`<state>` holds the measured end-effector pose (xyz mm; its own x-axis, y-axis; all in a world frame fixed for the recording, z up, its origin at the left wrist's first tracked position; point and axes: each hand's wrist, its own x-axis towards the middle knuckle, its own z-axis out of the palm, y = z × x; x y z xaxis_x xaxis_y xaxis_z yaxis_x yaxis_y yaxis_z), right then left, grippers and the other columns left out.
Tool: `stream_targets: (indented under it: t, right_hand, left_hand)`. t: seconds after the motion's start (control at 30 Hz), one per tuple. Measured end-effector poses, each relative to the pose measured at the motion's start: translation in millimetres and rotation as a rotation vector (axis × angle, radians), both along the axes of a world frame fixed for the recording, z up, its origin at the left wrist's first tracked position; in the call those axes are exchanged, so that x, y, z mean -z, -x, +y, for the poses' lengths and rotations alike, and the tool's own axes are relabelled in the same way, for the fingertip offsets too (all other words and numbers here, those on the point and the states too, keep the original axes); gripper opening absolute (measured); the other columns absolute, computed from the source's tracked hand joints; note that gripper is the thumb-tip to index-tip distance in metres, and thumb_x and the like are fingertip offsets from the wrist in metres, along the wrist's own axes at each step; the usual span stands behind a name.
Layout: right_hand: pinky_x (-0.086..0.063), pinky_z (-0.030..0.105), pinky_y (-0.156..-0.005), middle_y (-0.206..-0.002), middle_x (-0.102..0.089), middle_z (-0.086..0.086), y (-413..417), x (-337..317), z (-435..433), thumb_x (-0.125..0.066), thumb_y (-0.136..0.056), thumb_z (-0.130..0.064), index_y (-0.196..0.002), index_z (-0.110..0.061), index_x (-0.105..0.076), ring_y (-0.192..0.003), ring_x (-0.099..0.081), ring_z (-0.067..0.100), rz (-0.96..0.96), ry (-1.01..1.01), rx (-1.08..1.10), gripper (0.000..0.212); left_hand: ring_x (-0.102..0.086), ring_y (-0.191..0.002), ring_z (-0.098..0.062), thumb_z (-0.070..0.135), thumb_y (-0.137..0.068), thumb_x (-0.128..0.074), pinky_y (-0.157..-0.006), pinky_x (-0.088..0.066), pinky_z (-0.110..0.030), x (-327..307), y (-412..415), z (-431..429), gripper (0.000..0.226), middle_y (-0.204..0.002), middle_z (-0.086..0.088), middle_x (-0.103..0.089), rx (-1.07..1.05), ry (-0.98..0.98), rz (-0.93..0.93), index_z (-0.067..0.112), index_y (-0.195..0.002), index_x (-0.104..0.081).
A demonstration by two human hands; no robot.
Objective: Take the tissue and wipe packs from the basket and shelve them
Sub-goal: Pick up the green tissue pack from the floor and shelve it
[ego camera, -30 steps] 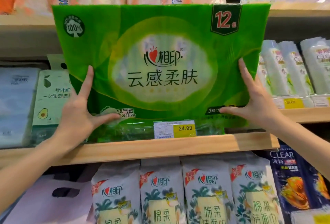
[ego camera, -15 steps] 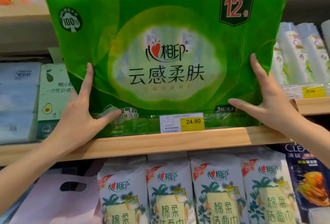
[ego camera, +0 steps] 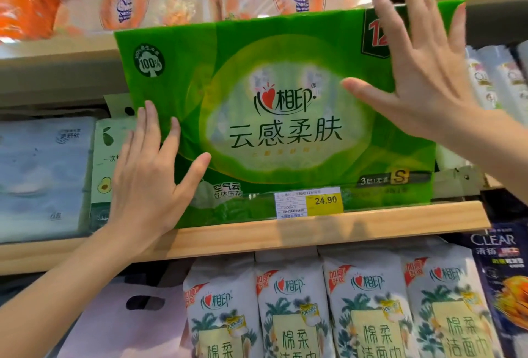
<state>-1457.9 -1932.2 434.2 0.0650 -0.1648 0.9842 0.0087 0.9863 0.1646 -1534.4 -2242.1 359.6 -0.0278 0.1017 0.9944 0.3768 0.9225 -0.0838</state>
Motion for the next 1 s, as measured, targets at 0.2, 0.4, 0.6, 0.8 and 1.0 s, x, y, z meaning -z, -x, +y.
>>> stream_targets:
  t: [0.2, 0.4, 0.6, 0.8, 1.0]
  right_hand:
    - [0.005, 0.061, -0.109, -0.156, 0.007, 0.015, 15.7, -7.7, -5.7, -0.023, -0.067, -0.083, -0.144, -0.038, 0.005, -0.142, 0.009, 0.036, -0.066, 0.014, 0.06, 0.093]
    - [0.008, 0.06, -0.109, -0.156, 0.009, 0.014, 26.2, -7.1, -4.9, -0.021, -0.07, -0.081, -0.144, -0.039, 0.005, -0.142, 0.011, 0.035, -0.031, 0.035, 0.064, 0.089]
    - [0.007, 0.061, -0.108, -0.156, 0.003, 0.015, 34.7, -10.1, -3.9, -0.022, -0.064, -0.085, -0.144, -0.038, -0.002, -0.142, 0.008, 0.036, 0.022, 0.023, 0.048, 0.095]
    - [0.005, 0.063, -0.108, -0.155, -0.004, 0.018, 41.2, -12.5, -4.6, -0.026, -0.067, -0.083, -0.144, -0.036, -0.007, -0.142, 0.003, 0.038, 0.078, 0.028, 0.062, 0.093]
    - [0.003, 0.064, -0.109, -0.154, -0.008, 0.019, 43.7, -15.8, -3.0, -0.027, -0.066, -0.083, -0.144, -0.035, -0.01, -0.142, 0.0, 0.039, 0.104, 0.031, 0.07, 0.094]
  left_hand:
    - [-0.012, -0.143, -0.033, 0.06, -0.086, -0.025, -0.114, -0.008, -0.043, -1.2, 1.2, 4.1, 0.08, -0.152, -0.027, -0.015, -0.064, 0.002, 0.044, 0.002, -0.141, -0.031]
    - [0.008, -0.143, -0.035, 0.07, -0.082, -0.023, -0.112, 0.004, -0.055, -38.9, 2.0, 26.0, 0.079, -0.157, -0.015, 0.006, -0.048, 0.027, 0.135, 0.03, -0.147, 0.0]
    - [0.003, -0.141, -0.044, 0.083, -0.073, -0.019, -0.102, 0.005, -0.071, -68.3, 11.0, 41.8, 0.084, -0.157, -0.017, 0.0, -0.127, 0.003, 0.251, 0.042, -0.145, -0.003]
    - [0.0, -0.141, -0.046, 0.083, -0.074, -0.021, -0.103, 0.002, -0.071, -70.0, 19.7, 43.0, 0.082, -0.156, -0.018, -0.004, -0.125, -0.016, 0.31, 0.042, -0.145, -0.007]
    - [0.001, -0.141, -0.045, 0.082, -0.074, -0.02, -0.104, 0.001, -0.07, -69.6, 20.2, 43.8, 0.083, -0.157, -0.017, -0.002, -0.12, -0.016, 0.304, 0.042, -0.145, -0.008]
